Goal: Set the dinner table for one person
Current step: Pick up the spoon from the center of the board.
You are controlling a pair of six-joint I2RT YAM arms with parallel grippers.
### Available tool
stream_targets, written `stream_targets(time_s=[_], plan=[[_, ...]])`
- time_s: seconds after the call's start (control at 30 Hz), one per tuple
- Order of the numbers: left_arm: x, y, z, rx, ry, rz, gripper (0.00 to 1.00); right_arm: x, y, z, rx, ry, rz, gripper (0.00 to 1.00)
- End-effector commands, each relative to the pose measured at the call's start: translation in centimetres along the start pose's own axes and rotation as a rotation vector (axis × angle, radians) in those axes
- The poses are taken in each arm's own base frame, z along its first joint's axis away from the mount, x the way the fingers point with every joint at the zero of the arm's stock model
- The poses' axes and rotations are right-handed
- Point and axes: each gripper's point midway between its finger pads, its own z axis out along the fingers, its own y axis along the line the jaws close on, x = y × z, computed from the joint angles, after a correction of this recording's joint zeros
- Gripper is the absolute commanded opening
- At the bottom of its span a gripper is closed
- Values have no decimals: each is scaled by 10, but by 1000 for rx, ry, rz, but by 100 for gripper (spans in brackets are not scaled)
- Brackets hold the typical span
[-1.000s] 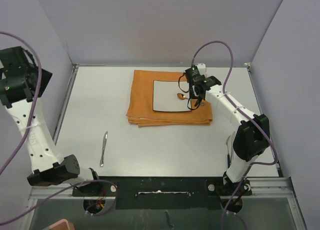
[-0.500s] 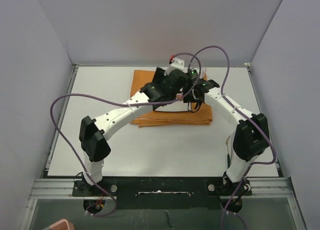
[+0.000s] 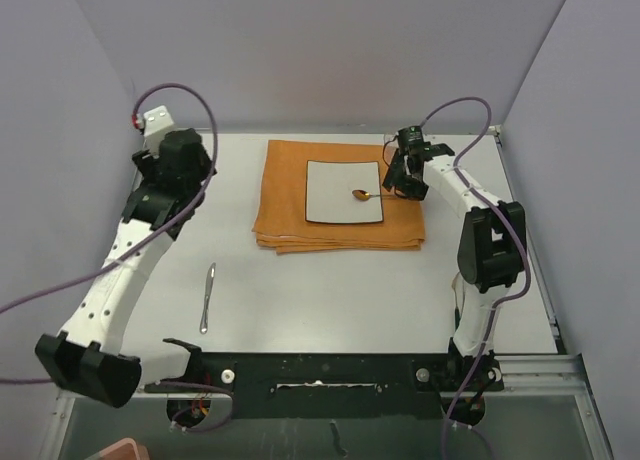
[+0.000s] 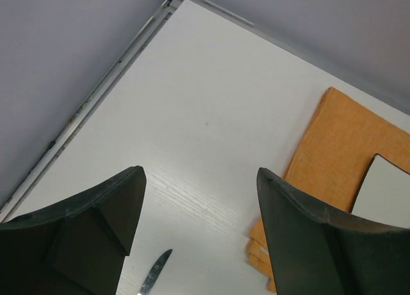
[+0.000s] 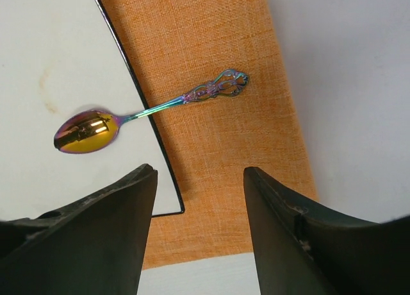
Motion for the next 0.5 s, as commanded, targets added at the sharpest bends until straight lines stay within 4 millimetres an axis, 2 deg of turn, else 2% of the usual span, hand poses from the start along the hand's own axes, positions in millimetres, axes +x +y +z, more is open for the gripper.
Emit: stream_targets(time_s=[0.0,0.17,0.47], plan=[[-5,16,3,129,-5,-167,69,-13,28,-4,-112,4,135,56],[2,16,9,153,23,-140,70,-12,41,6,-150,48,159,54],[5,10,8,200,22,-102,70,-18,46,29,-125,63,196,54]])
